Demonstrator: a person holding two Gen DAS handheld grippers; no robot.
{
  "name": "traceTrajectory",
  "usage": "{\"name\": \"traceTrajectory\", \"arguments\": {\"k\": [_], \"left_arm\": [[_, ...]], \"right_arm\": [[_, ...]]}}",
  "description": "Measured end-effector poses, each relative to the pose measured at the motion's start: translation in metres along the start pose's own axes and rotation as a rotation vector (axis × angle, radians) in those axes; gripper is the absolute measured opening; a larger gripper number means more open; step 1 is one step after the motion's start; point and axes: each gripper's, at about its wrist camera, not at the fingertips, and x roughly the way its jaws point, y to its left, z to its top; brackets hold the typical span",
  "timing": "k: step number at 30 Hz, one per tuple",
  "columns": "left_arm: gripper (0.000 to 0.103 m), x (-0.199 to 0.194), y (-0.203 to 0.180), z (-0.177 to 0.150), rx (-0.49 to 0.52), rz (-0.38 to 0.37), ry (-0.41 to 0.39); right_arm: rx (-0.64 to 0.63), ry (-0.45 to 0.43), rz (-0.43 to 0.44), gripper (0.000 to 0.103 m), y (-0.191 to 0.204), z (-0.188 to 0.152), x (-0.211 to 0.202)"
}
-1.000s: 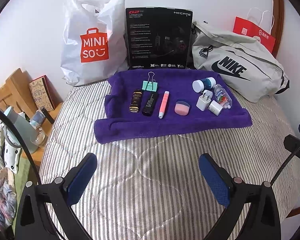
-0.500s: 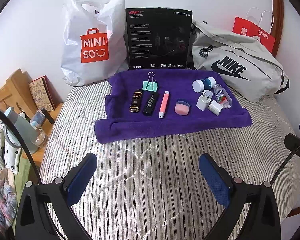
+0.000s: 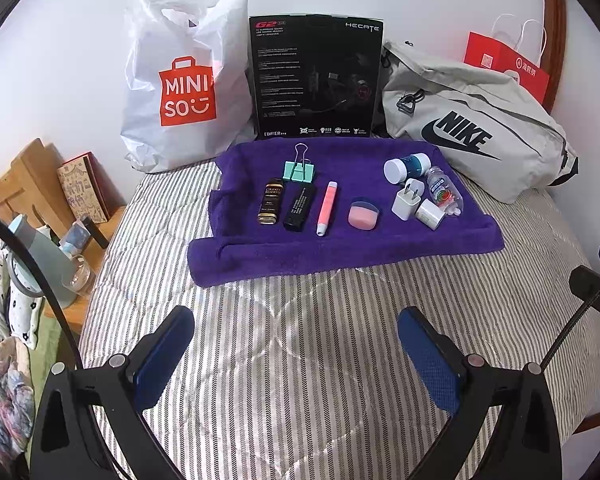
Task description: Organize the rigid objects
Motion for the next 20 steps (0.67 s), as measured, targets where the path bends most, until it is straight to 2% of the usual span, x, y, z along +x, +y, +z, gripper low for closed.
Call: {"name": "traceTrajectory", "arguments": {"k": [20], "left_arm": [[0.103,0.0021,-0.0028,0.0007,0.008,-0.004,-0.007]], "right_arm": [[-0.002,-0.003,0.008,0.103,0.0002,0.0,-0.0021]]}}
